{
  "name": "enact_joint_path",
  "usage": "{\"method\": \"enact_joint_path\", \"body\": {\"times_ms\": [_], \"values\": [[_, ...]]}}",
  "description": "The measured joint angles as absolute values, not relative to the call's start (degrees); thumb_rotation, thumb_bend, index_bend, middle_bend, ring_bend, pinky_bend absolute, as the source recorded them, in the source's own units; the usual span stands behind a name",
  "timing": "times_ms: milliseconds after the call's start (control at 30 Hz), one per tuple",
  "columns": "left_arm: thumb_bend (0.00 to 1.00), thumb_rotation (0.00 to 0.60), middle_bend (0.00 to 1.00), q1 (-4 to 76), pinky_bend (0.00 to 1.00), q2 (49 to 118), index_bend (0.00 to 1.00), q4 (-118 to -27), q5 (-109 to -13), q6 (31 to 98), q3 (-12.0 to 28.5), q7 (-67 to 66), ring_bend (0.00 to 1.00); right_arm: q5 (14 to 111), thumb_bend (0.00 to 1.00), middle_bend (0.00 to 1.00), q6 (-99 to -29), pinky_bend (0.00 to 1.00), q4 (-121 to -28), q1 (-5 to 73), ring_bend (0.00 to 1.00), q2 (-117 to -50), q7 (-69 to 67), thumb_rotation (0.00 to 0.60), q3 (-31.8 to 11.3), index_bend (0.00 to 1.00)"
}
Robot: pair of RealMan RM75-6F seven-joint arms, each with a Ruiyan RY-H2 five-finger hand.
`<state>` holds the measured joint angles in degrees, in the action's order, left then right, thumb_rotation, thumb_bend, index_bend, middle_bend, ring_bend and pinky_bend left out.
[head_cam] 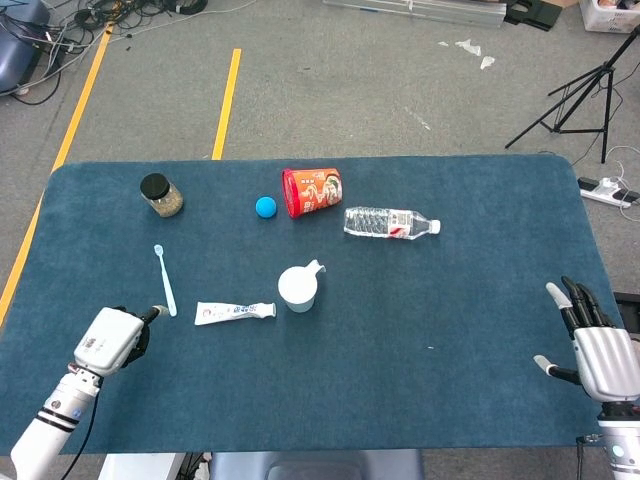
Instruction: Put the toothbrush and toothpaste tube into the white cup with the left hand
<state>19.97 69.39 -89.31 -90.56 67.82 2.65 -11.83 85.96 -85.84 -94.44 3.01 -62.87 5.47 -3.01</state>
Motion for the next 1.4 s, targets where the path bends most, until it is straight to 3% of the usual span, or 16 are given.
{"method": "enact_joint_path", "body": {"times_ms": [700, 1400], "values": [[0.85, 0.600, 1.00, 25.51, 0.65, 74.31, 0.23, -85.92, -80.65, 58.20, 3.19, -18.66, 0.84, 84.84, 0.00, 0.00, -84.57, 0.36, -94.35, 3.42, 0.00, -62.77, 5.48, 0.600, -3.36, 0.00], [0.84, 0.600, 1.00, 28.35, 0.67, 78.16, 0.22, -82.04, -74.50, 53.67, 2.12, -22.55, 0.89, 84.39, 0.00, 0.00, -84.37, 0.36, -94.33, 3.42, 0.00, -62.36, 4.66, 0.600, -3.59, 0.00]]}}
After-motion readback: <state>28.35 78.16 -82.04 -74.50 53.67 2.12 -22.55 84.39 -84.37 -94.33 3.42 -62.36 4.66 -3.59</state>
